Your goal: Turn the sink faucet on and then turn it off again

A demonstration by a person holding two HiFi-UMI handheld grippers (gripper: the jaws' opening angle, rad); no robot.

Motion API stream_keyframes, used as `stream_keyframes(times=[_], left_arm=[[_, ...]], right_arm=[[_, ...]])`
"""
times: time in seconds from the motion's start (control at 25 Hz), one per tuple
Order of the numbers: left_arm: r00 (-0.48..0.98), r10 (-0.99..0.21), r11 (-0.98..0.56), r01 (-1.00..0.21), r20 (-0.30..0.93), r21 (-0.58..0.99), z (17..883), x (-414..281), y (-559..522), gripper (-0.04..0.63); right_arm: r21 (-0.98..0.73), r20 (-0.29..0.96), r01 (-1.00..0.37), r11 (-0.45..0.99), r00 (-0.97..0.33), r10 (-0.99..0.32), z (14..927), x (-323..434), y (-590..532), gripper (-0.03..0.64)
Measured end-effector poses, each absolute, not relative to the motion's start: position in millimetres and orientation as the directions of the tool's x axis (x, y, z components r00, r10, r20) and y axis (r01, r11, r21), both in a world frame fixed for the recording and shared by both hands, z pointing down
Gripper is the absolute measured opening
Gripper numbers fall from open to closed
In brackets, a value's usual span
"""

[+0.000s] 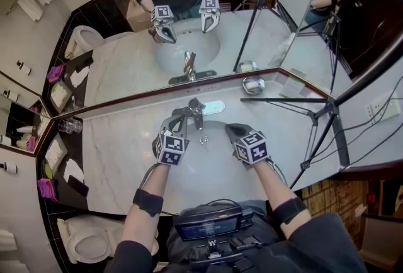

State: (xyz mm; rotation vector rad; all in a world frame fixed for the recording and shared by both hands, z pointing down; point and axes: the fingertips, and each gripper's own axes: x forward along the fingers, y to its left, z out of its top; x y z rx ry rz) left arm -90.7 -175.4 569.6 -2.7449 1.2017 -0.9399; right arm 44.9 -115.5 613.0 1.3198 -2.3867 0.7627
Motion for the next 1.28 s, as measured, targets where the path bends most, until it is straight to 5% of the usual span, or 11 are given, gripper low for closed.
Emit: stream_keyframes(times=[0.48,1.28], left_arm=[[0.485,-0.722,-0.532,-0.845,0.494,0.052,568.6,-153.7,-128.4,0.003],[0.445,-0.756,-0.514,-0.858,0.480,-0.015,570.2,-162.8,-118.6,0.005]], right_arm=[[-0.275,0.509,-0.852,0.445,-0.522,-0.685,608.0,49.2,-107.6,0.023],[-0.273,0.508,-0.850,0.449,-0.524,-0.683,605.3,44.1,-106.8,0.023]])
